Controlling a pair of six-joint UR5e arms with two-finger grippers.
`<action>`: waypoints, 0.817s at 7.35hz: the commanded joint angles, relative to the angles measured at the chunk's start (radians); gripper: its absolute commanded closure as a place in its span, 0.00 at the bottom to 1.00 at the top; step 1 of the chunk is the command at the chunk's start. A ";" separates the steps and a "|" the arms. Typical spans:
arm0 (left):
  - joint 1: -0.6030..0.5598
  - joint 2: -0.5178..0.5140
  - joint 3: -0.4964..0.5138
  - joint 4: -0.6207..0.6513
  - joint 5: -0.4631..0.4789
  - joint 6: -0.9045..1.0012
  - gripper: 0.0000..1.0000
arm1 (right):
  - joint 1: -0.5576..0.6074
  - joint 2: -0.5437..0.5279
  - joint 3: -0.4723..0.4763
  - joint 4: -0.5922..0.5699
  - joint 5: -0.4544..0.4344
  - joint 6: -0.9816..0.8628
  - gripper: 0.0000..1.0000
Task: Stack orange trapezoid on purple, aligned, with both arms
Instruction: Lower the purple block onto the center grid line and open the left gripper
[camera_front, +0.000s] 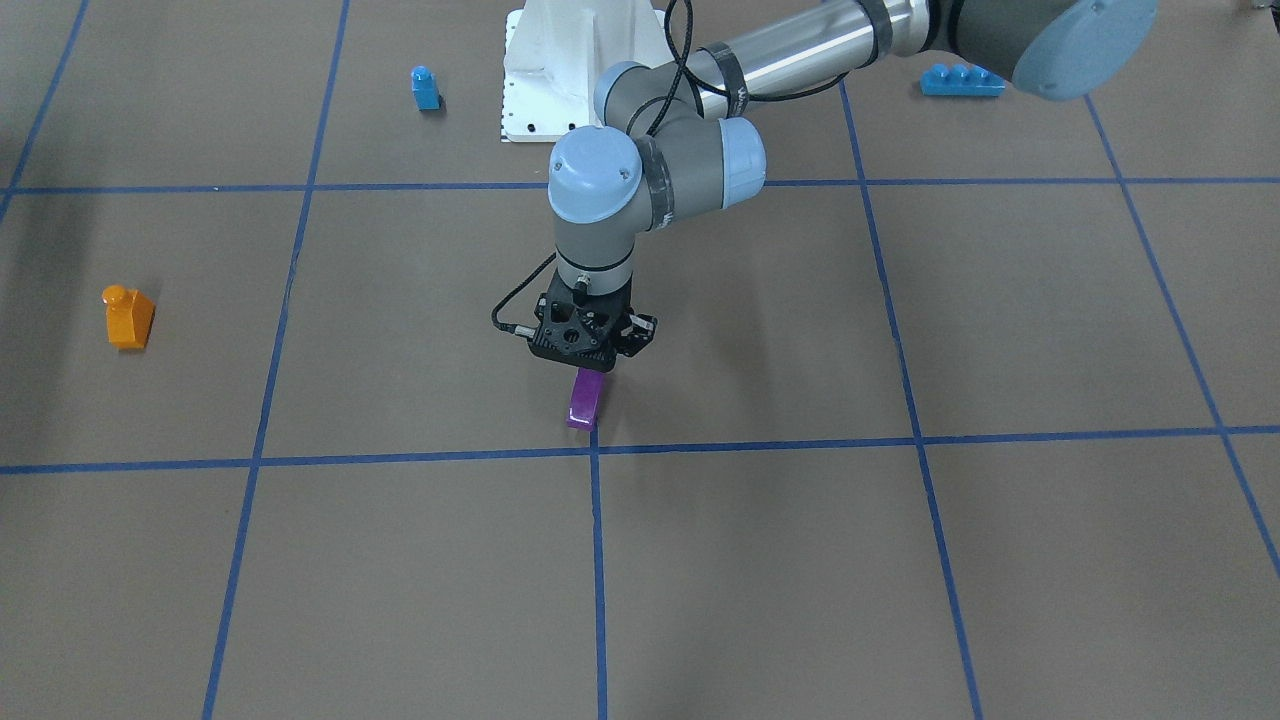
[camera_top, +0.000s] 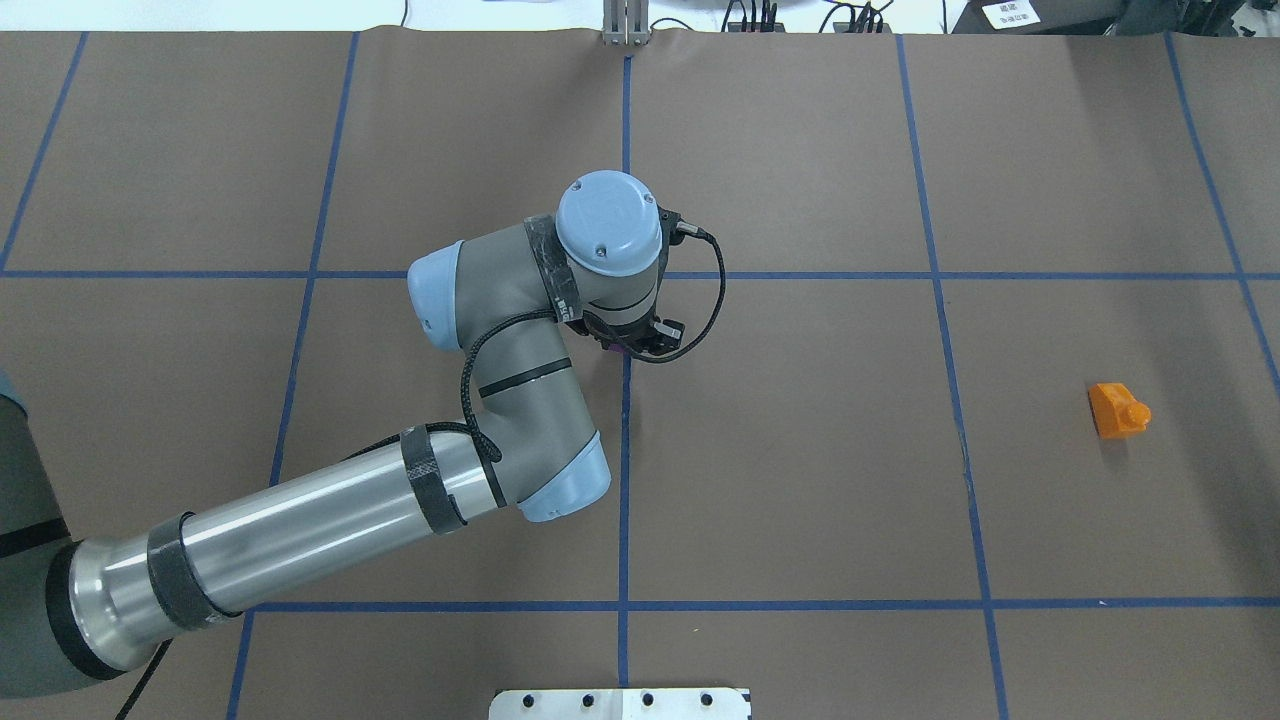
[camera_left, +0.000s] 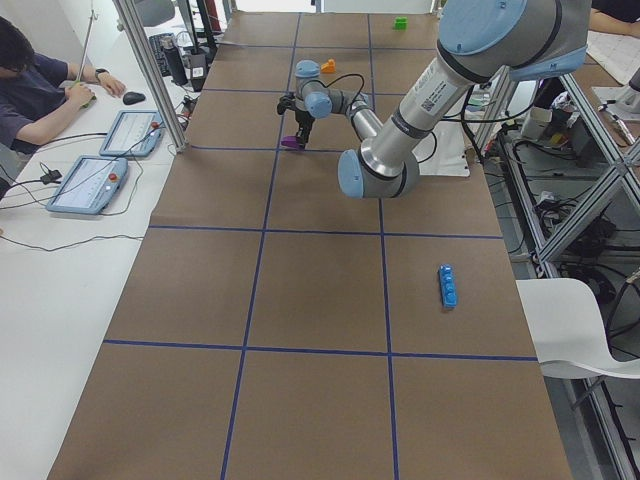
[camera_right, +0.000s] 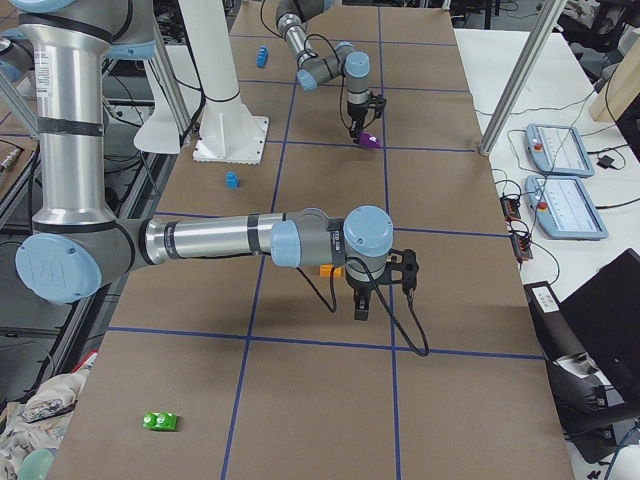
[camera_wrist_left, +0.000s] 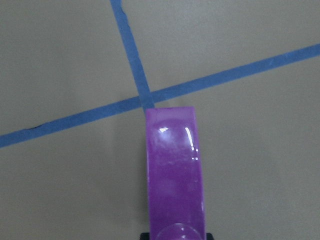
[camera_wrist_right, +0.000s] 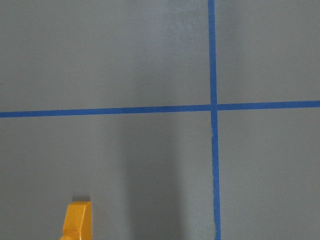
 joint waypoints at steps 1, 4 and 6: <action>0.001 0.000 0.012 -0.032 0.001 0.004 0.54 | 0.000 0.002 0.001 0.001 0.000 0.000 0.00; -0.012 0.000 0.022 -0.119 0.033 -0.005 0.00 | 0.001 0.026 0.002 -0.001 -0.002 0.008 0.00; -0.082 -0.003 0.009 -0.104 0.012 -0.010 0.00 | -0.005 0.043 0.017 -0.001 0.000 0.015 0.00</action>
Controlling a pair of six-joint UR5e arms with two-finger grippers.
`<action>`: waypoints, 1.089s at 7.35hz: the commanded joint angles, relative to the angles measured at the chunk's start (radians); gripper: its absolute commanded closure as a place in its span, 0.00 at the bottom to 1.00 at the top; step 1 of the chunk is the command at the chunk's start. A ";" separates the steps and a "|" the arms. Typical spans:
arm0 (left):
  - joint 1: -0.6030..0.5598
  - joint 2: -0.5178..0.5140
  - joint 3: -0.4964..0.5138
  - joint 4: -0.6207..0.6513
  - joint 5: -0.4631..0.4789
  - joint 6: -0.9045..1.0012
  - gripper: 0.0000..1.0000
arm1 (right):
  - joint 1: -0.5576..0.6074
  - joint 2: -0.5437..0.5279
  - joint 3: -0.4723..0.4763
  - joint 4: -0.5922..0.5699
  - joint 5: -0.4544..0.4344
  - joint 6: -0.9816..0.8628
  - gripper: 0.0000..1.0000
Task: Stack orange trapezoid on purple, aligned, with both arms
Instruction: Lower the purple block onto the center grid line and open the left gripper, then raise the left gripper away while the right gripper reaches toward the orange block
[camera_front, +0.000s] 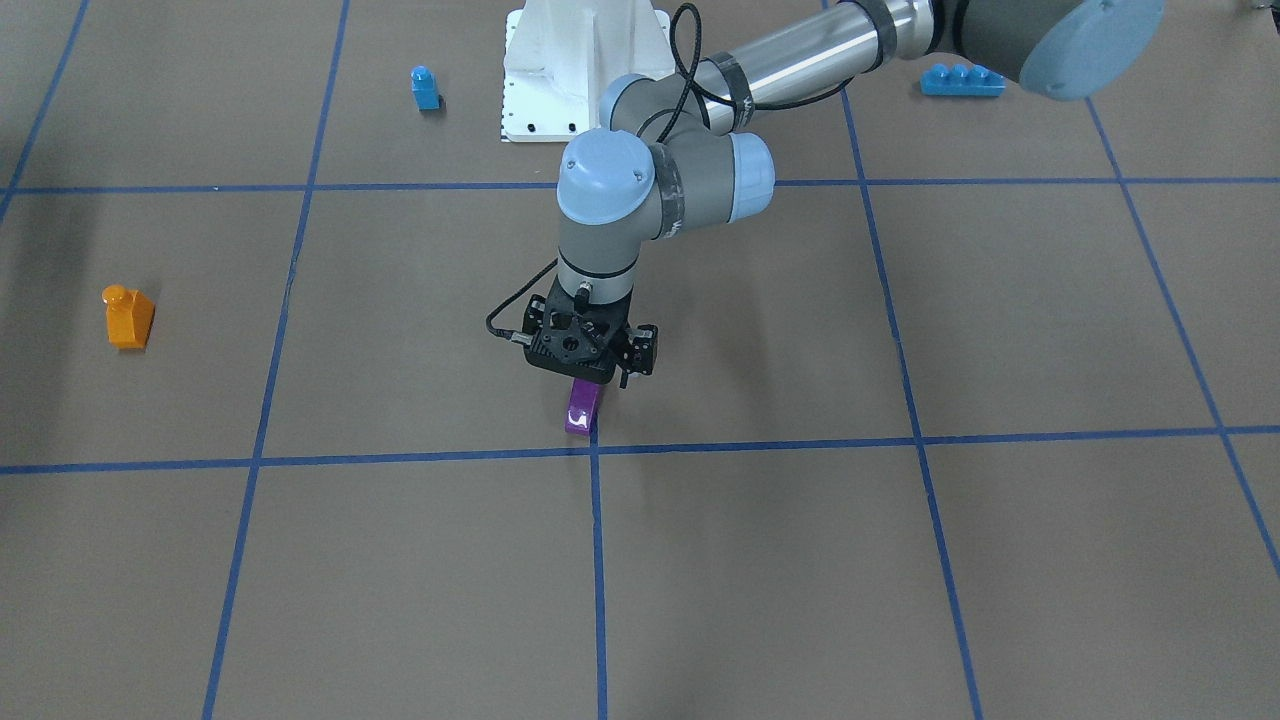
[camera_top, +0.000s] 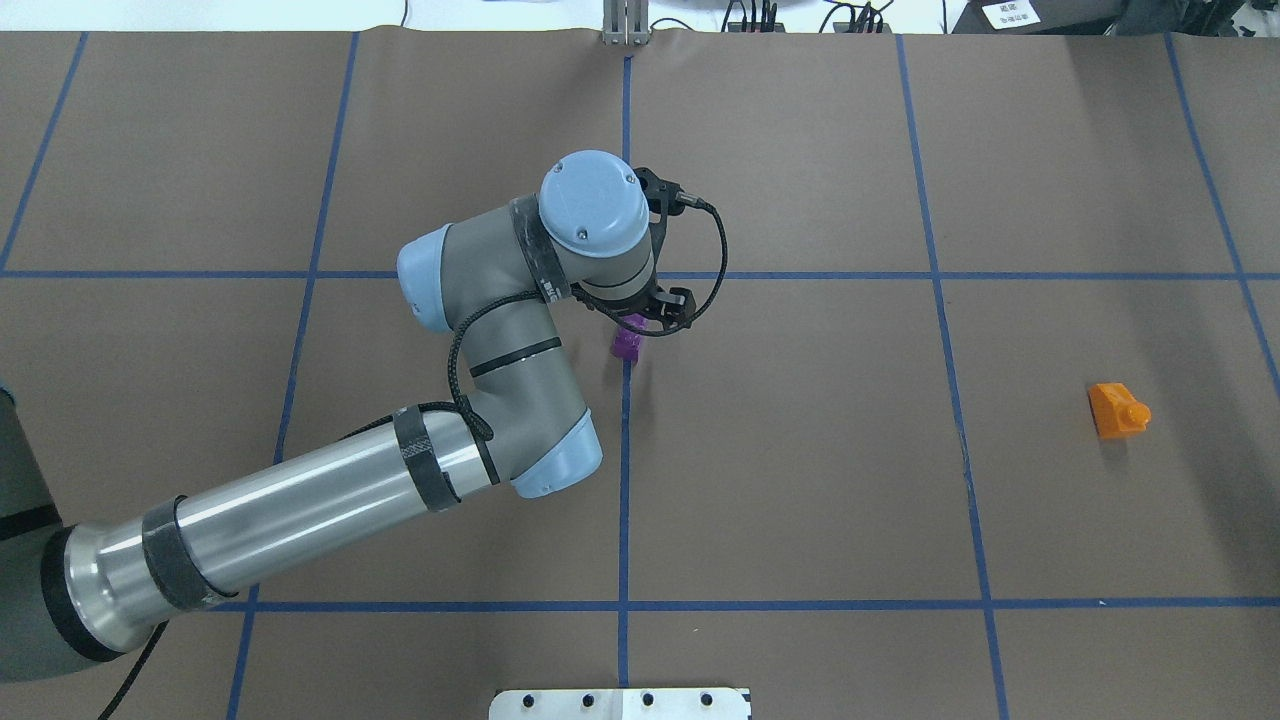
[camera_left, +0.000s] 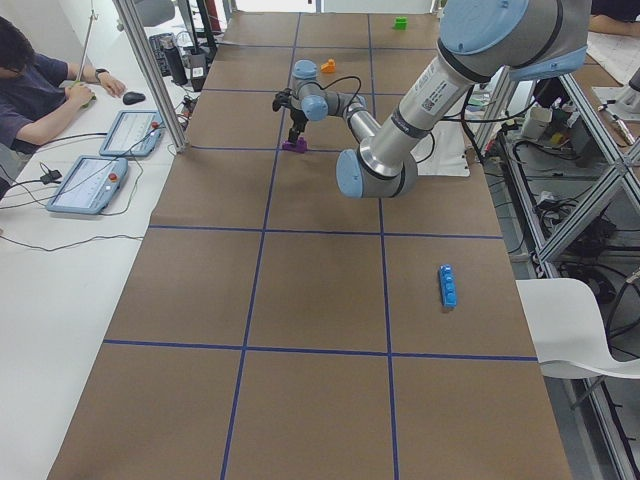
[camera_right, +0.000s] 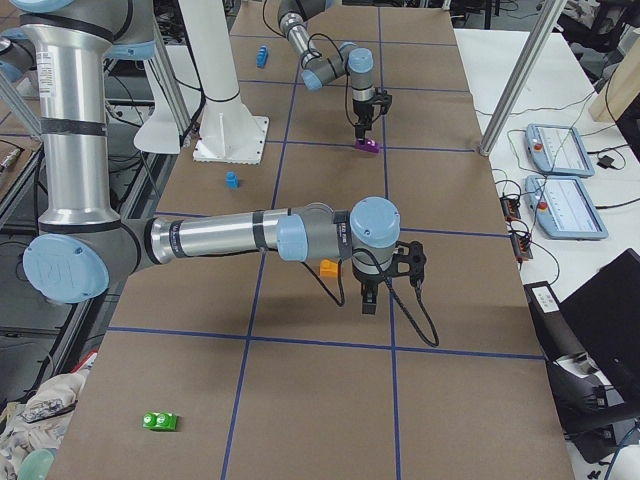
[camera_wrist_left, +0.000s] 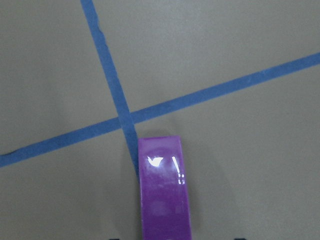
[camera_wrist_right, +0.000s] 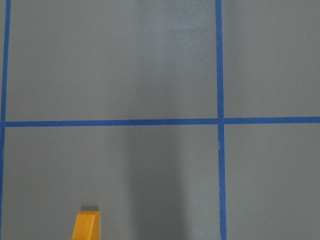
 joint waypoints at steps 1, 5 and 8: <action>-0.106 0.001 -0.026 0.044 -0.116 -0.002 0.00 | -0.024 0.002 0.046 0.001 -0.009 0.013 0.00; -0.220 0.050 -0.367 0.474 -0.177 0.087 0.00 | -0.282 -0.103 0.203 0.249 -0.154 0.412 0.00; -0.286 0.153 -0.477 0.544 -0.182 0.182 0.00 | -0.471 -0.248 0.142 0.643 -0.257 0.734 0.00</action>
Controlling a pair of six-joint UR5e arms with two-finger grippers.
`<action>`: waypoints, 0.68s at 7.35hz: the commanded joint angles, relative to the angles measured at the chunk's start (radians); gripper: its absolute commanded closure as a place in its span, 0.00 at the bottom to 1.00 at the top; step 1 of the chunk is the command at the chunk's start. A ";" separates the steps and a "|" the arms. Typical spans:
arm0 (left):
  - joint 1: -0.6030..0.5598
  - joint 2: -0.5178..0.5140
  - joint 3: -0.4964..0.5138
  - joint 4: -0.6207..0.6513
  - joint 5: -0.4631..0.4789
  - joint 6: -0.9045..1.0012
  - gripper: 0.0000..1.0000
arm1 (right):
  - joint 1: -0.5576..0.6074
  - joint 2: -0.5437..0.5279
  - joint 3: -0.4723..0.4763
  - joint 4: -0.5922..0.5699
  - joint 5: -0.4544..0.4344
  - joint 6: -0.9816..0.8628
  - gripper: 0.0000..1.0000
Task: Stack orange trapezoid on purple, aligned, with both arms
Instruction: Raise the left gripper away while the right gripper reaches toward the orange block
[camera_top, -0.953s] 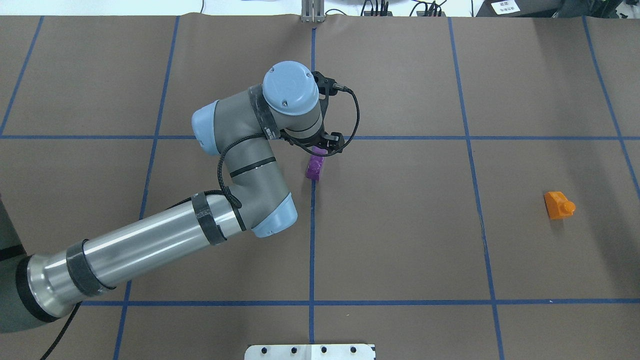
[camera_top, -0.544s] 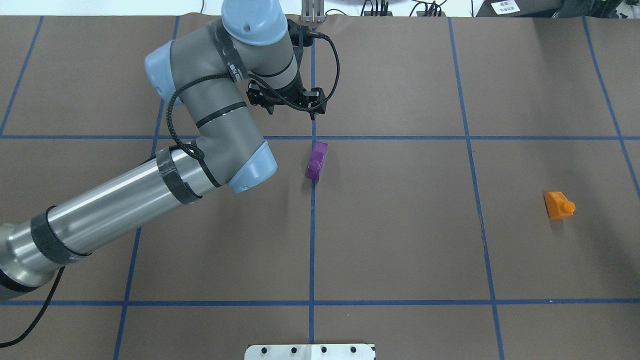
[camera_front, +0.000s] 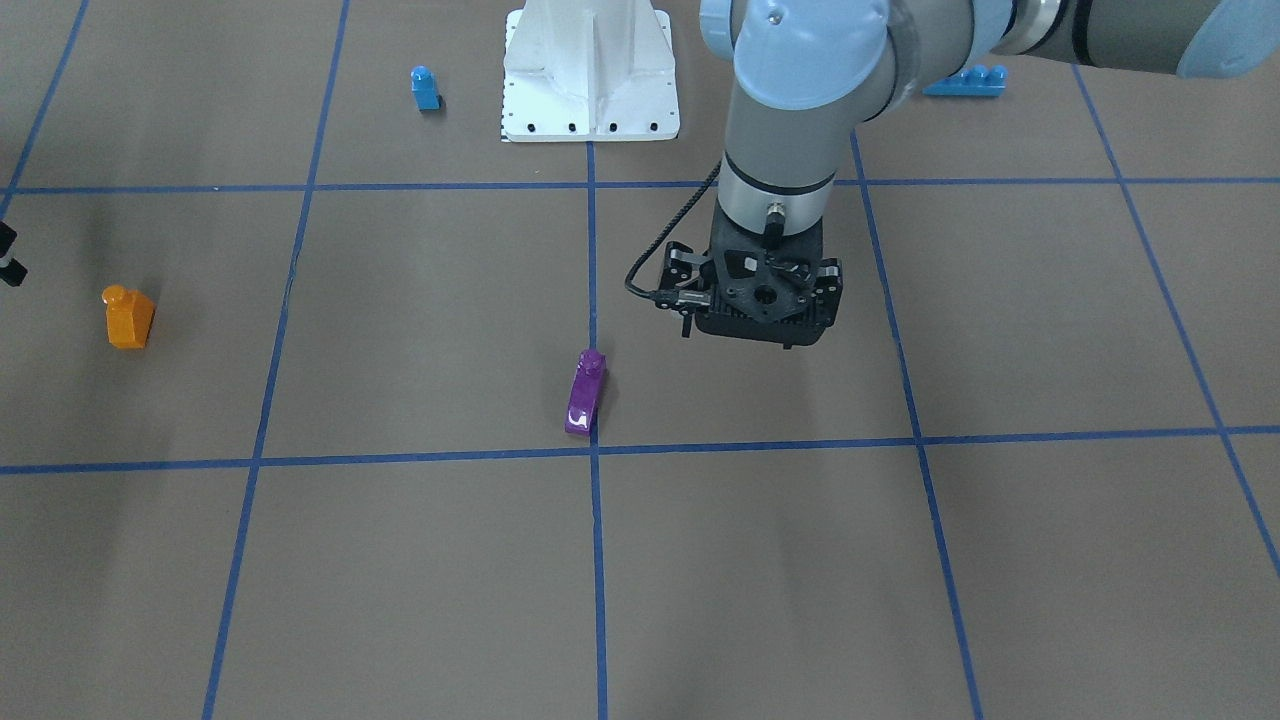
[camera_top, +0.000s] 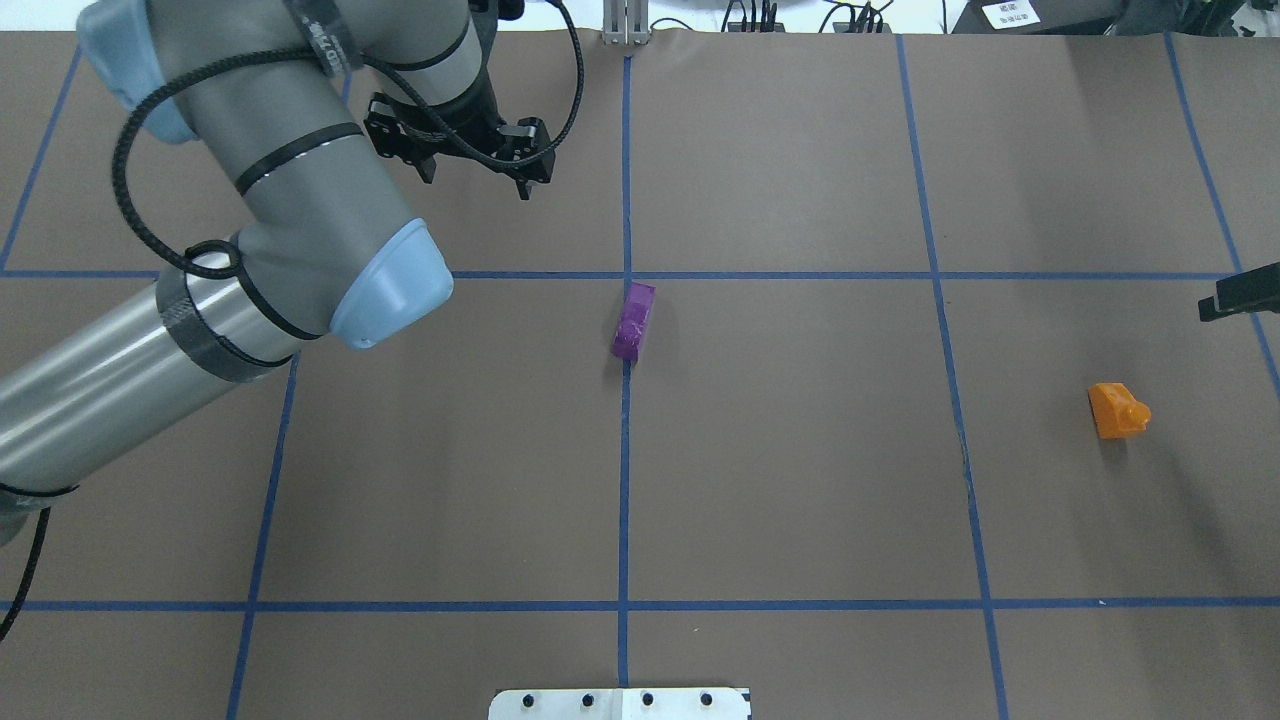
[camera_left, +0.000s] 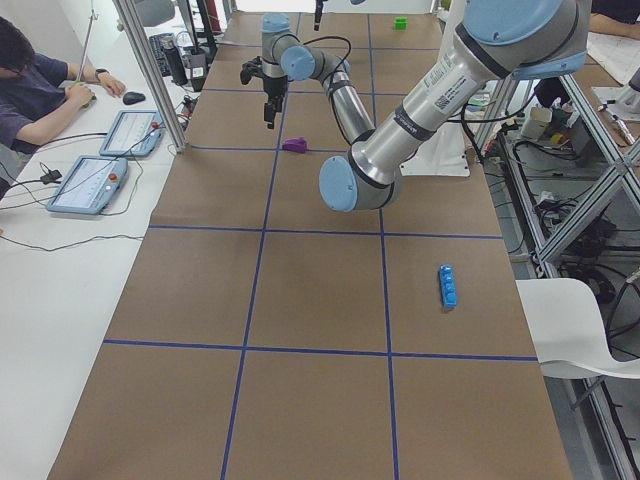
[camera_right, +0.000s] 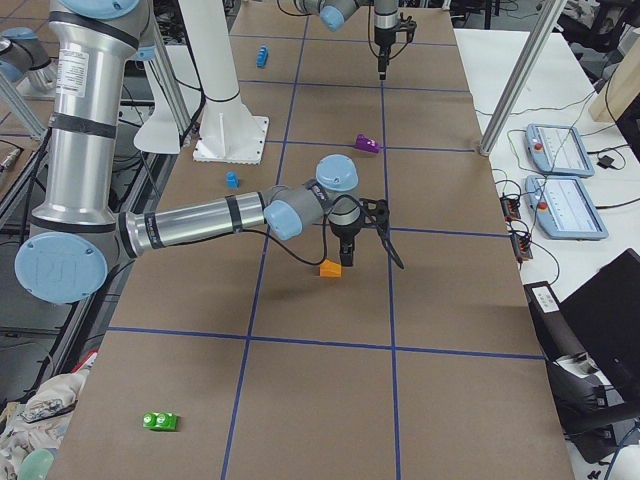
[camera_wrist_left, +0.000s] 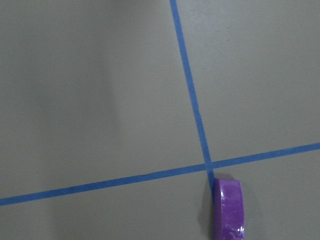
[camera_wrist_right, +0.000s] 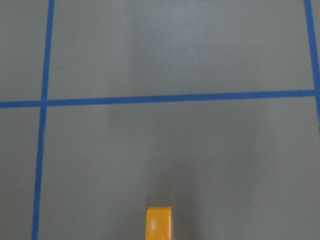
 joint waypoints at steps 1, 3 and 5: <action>-0.025 0.048 -0.037 0.017 -0.003 0.045 0.00 | -0.090 -0.050 -0.095 0.240 -0.039 0.167 0.00; -0.023 0.048 -0.037 0.017 -0.003 0.044 0.00 | -0.179 -0.039 -0.122 0.268 -0.119 0.238 0.00; -0.023 0.051 -0.034 0.015 -0.003 0.046 0.00 | -0.261 -0.013 -0.126 0.268 -0.166 0.326 0.00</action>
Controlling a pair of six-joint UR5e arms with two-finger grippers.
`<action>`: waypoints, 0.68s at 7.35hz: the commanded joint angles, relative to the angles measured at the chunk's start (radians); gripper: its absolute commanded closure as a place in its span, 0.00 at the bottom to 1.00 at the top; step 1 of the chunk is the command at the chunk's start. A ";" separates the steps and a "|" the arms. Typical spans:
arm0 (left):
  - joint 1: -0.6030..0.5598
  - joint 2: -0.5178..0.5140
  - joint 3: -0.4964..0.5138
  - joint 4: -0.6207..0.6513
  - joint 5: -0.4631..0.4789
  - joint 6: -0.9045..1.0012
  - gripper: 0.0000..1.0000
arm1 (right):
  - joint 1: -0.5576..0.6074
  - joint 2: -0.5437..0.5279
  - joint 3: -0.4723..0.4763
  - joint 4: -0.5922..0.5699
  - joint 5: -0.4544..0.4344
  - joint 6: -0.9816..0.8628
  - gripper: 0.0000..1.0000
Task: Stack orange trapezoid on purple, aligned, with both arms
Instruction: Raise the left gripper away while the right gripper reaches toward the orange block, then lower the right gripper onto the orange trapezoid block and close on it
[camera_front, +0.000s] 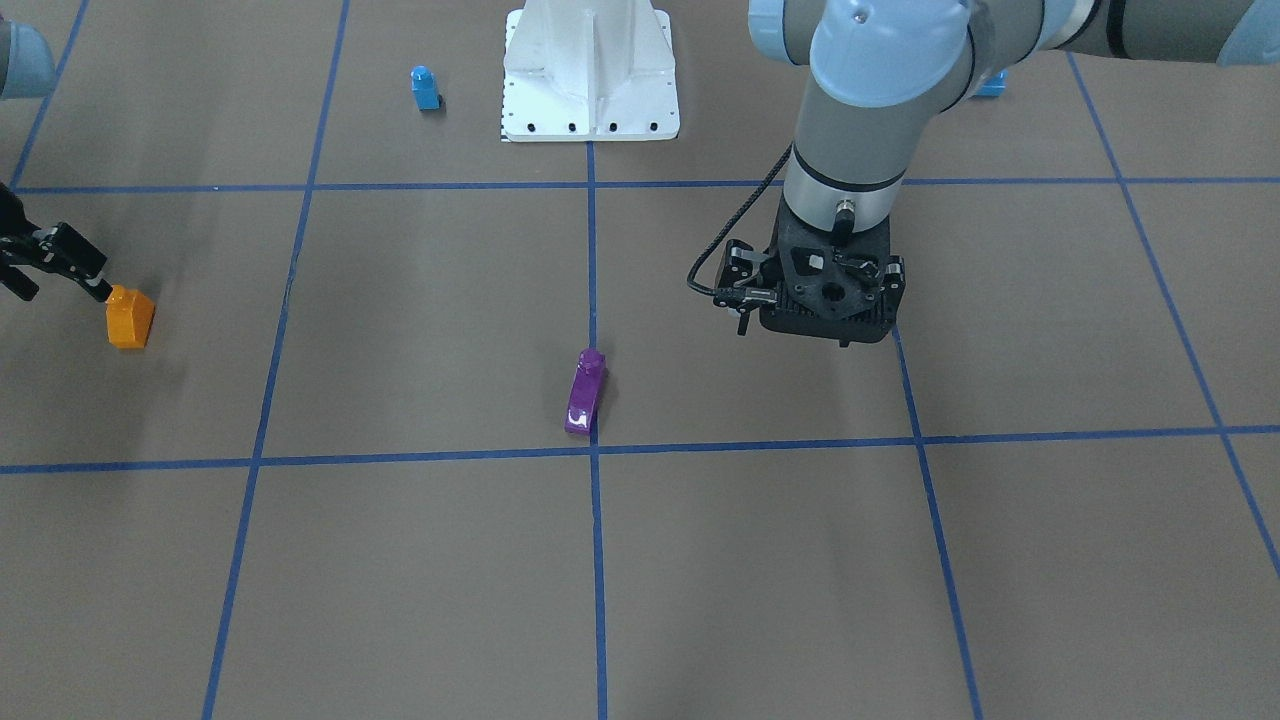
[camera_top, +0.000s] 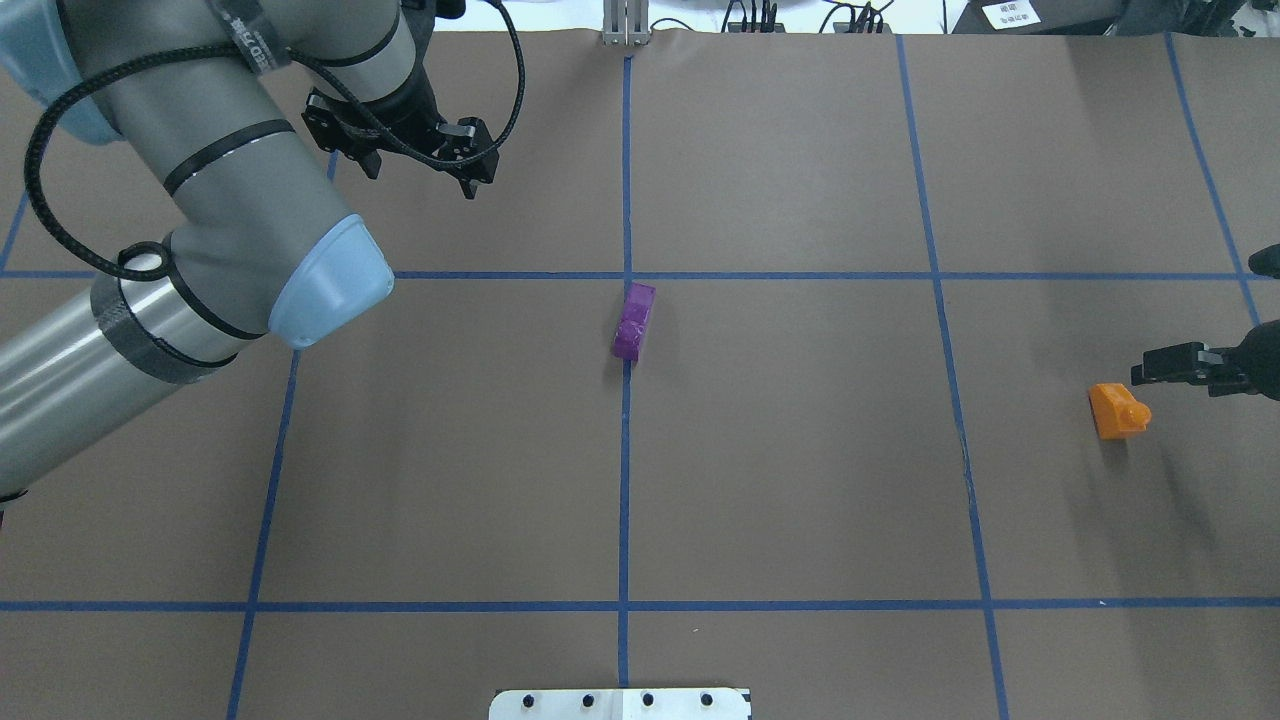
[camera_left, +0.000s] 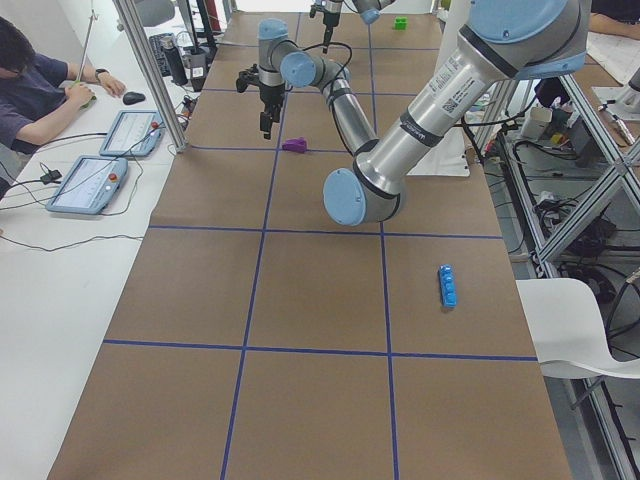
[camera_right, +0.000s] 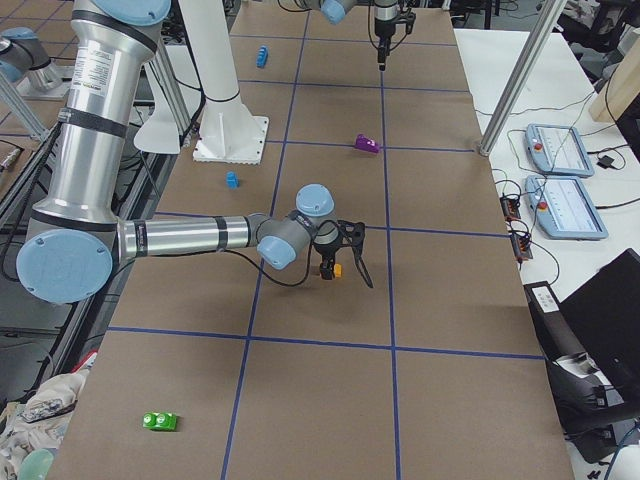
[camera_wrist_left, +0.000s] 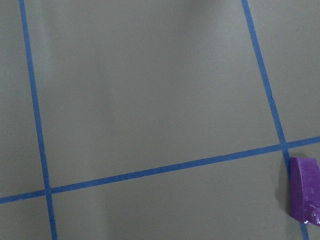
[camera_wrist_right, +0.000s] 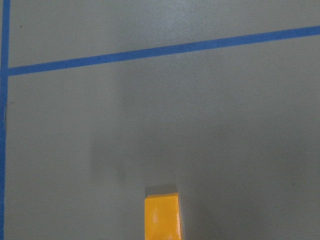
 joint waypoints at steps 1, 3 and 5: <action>0.002 0.008 0.001 -0.001 -0.003 0.001 0.00 | -0.113 0.021 -0.037 0.003 -0.095 0.068 0.00; 0.005 0.008 0.003 -0.003 -0.003 -0.001 0.00 | -0.142 0.020 -0.085 0.006 -0.120 0.050 0.00; 0.003 0.022 0.001 -0.007 -0.003 0.001 0.00 | -0.143 0.023 -0.082 0.006 -0.113 0.050 0.00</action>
